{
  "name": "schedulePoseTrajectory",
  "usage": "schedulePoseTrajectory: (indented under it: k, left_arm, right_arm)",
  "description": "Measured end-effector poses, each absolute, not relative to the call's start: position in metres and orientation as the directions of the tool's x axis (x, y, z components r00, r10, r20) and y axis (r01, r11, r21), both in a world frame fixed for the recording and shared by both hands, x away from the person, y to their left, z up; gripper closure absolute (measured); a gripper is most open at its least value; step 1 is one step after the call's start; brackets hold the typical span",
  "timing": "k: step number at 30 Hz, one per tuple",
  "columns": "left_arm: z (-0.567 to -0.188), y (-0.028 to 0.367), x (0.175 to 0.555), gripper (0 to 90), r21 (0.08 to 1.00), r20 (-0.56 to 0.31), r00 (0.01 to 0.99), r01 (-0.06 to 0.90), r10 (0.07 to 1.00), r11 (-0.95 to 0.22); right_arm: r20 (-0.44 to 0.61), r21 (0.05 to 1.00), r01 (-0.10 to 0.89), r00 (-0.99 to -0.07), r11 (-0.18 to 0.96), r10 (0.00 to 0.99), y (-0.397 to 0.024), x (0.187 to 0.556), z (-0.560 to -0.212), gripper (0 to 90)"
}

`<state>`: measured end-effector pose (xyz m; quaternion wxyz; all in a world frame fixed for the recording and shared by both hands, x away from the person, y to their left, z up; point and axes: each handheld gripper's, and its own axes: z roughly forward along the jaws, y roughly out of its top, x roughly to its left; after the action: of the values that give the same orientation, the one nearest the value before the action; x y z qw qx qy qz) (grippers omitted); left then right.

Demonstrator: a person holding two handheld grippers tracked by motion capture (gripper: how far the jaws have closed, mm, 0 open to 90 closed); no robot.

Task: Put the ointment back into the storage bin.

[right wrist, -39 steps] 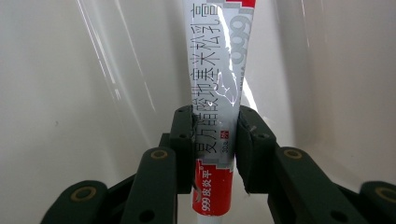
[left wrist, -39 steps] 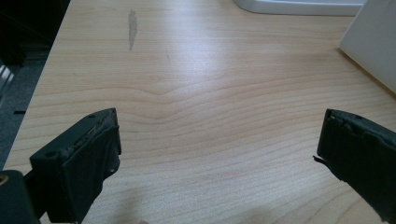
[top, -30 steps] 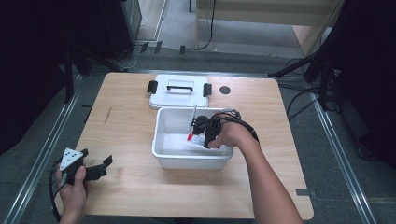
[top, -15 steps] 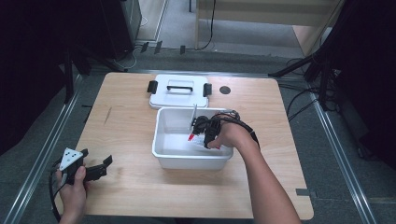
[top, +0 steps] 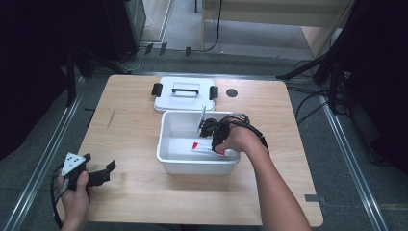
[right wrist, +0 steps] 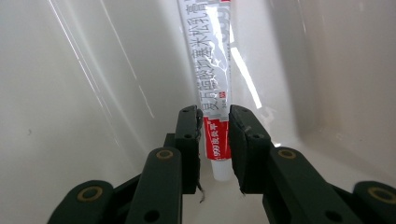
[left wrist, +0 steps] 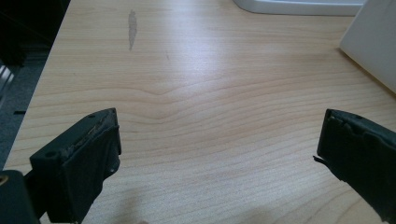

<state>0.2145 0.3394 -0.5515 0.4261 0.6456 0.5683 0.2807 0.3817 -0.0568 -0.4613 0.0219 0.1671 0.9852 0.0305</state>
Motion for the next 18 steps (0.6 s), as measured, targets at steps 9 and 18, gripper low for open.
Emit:
schedulePoseTrajectory:
  k: [9, 18]
  left_arm:
    - [-0.551, 0.339, 0.215, 0.1, 0.869, -0.122, 0.196, 0.495, 0.973, 0.009]
    - [-0.551, 0.339, 0.214, 0.1, 0.868, -0.122, 0.196, 0.496, 0.973, 0.009]
  right_arm:
    - [-0.011, 0.109, 0.363, -0.930, 0.925, 0.366, -0.062, 0.382, -0.452, 74.7]
    - [-0.003, 0.151, 0.381, -0.923, 0.912, 0.386, -0.066, 0.379, -0.434, 74.1]
